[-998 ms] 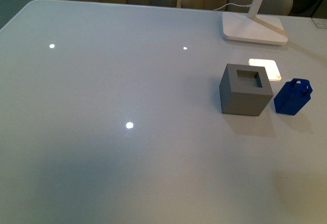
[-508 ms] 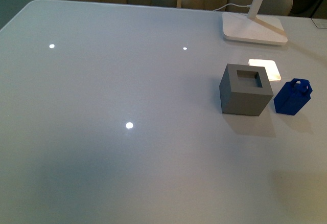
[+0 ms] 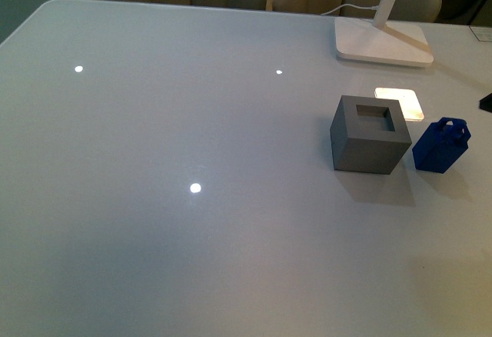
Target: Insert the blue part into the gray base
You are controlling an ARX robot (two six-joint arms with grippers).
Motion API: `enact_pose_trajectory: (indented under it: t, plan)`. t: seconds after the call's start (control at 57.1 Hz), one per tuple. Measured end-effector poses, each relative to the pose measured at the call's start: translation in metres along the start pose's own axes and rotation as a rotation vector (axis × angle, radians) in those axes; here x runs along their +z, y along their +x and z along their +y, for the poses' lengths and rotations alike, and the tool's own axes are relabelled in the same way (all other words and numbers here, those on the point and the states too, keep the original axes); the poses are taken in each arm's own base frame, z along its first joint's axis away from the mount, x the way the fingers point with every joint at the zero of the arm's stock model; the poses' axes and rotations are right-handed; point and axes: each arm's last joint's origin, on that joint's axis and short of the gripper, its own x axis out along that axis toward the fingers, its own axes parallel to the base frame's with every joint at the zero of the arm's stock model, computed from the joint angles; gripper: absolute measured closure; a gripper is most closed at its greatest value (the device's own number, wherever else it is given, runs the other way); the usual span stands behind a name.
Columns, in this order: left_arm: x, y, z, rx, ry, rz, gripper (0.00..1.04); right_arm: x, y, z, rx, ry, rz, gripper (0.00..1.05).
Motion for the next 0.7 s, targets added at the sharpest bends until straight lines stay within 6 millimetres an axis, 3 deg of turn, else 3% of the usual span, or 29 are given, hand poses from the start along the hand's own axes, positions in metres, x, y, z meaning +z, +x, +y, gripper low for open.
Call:
enact_pose_trajectory:
  t: [0.42,0.7]
  plan:
    - [0.000,0.000,0.000,0.000,0.000,0.000,0.07,0.003,0.061,0.002,-0.032,0.033,0.093,0.09]
    - [0.000,0.000,0.000,0.000,0.000,0.000,0.07,0.001,0.084,0.005,-0.039,0.060,0.124,0.09]
